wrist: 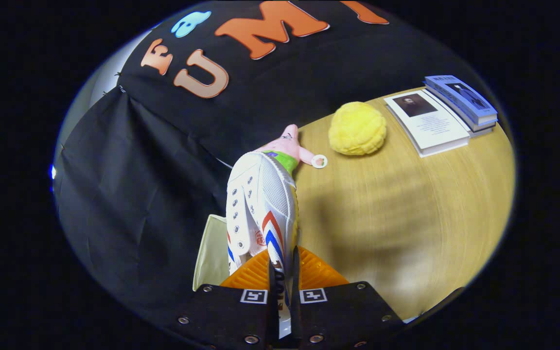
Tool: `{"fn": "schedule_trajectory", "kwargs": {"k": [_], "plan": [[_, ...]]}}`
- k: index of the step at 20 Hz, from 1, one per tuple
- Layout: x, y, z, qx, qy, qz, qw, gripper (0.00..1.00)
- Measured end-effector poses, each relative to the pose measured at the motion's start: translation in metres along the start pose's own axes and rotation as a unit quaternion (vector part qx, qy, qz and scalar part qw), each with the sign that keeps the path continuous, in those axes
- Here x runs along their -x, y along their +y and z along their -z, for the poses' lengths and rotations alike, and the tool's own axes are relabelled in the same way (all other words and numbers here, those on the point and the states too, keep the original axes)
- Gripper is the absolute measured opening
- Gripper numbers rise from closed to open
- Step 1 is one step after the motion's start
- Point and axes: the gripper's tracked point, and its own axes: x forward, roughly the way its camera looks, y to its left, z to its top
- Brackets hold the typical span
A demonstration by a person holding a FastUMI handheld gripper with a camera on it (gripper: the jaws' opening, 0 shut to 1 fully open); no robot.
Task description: Open the storage box then place both shoes into the box .Put the left shoe in first, then the right shoe, with the right side of both shoes facing outward in a uniform manner.
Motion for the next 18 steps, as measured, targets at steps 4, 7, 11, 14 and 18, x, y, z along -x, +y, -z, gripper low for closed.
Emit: {"fn": "schedule_trajectory", "kwargs": {"k": [4,7,11,14,18], "plan": [[-0.027,0.062,0.014,0.041,0.026,-0.038,0.998,0.09],[-0.056,0.09,0.04,0.075,0.059,-0.05,0.994,0.1],[-0.088,0.103,0.078,0.117,0.103,-0.02,0.988,0.1],[-0.1,0.094,0.102,0.139,0.123,0.021,0.982,0.14],[-0.1,0.099,0.102,0.108,0.112,-0.007,0.988,0.43]]}}
